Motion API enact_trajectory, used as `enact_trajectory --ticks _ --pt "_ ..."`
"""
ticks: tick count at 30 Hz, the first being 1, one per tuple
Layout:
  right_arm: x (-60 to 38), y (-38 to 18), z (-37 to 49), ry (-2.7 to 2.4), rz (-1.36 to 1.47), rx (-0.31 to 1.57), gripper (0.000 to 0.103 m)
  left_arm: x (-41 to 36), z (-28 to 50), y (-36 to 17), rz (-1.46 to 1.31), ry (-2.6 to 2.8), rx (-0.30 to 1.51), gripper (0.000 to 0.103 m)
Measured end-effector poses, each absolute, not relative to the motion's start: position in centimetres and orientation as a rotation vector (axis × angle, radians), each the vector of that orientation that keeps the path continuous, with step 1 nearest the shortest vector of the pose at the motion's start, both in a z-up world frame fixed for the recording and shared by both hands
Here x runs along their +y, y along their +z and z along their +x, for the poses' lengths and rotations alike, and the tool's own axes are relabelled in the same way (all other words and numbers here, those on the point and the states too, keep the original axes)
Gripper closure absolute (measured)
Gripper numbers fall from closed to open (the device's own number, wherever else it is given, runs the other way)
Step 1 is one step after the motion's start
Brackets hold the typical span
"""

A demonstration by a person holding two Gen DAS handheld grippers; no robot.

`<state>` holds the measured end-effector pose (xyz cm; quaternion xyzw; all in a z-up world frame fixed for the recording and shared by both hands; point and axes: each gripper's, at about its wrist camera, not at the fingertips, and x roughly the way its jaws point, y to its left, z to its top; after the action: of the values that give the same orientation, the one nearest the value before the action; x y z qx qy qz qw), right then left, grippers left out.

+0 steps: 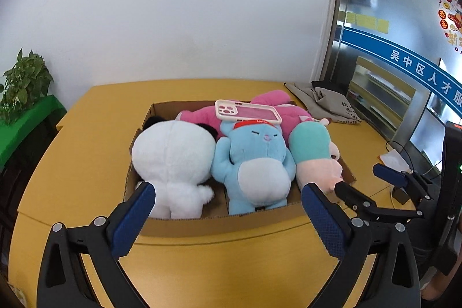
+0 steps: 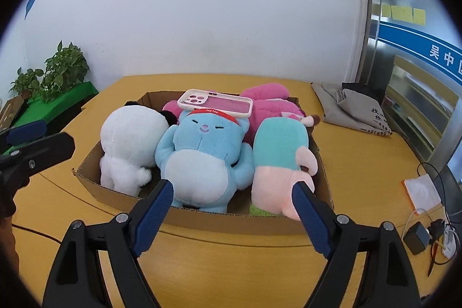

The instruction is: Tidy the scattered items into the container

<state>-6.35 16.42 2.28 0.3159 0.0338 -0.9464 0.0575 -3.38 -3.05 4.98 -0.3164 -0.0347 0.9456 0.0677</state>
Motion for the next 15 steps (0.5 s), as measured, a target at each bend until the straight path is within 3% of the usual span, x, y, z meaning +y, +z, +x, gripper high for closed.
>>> enact_trajectory --ticks 15 --pt "16.6 3.5 -2.9 -2.9 0.932 0.125 0.019 -2.7 -0.3 4.2 -0.968 2.898 -0.087 0.001"
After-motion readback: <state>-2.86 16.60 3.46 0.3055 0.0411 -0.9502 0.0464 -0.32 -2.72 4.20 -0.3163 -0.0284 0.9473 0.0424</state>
